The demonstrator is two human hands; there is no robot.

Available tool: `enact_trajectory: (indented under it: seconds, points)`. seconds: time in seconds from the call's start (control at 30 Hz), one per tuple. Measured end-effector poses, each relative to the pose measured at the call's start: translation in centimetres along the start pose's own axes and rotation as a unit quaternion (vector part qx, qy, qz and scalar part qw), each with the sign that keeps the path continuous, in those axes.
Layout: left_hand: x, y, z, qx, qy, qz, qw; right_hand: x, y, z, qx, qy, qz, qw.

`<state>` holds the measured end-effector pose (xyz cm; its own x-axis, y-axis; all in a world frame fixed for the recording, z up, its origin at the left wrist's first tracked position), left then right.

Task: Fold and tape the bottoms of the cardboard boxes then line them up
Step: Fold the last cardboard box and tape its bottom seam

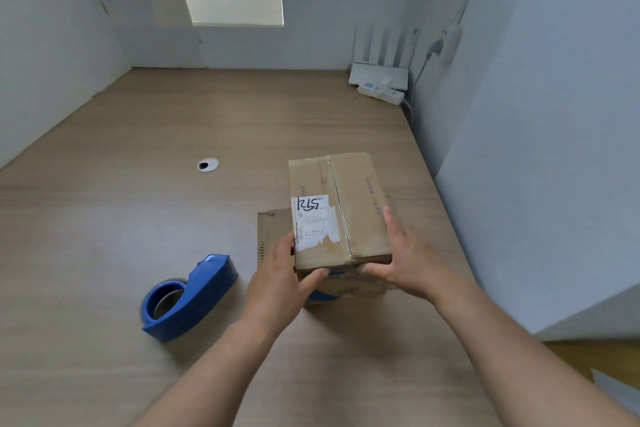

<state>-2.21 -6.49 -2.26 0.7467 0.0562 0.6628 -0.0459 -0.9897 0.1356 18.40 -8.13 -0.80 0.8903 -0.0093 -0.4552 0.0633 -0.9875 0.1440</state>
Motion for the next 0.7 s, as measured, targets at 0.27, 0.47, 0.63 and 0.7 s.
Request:
enact_trajectory:
  seconds: [0.27,0.47,0.63,0.7]
  points:
    - [-3.8,-0.6,-3.3,0.029,0.051,-0.033,0.998,-2.4,-0.9,-3.0,0.077,0.088,-0.017,0.993]
    - [-12.5,-0.9,-7.4,0.118,-0.223,-0.209,0.945,-8.3,-1.4,-4.0,0.239,0.086,-0.163,0.953]
    - [-16.0,-1.4,-6.2,0.016,-0.229,-0.305,0.924,-13.1,-1.4,-2.5,0.293,0.069,-0.272,0.914]
    - [-16.2,-1.9,-6.6,0.010,-0.221,-0.309,0.925,-14.3,-1.5,-1.5,0.282,0.064,-0.290,0.912]
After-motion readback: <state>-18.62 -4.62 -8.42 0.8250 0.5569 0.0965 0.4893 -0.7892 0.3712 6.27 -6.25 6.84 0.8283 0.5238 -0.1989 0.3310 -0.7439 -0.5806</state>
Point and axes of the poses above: each hand's wrist, its own y-axis away from the middle knuckle, its own z-axis out of the palm, x = y × z, the point moved 8 cm from there along -y, towards the middle knuckle, and after that the axes turned 10 degrees about -z, right-handed, at the moved point
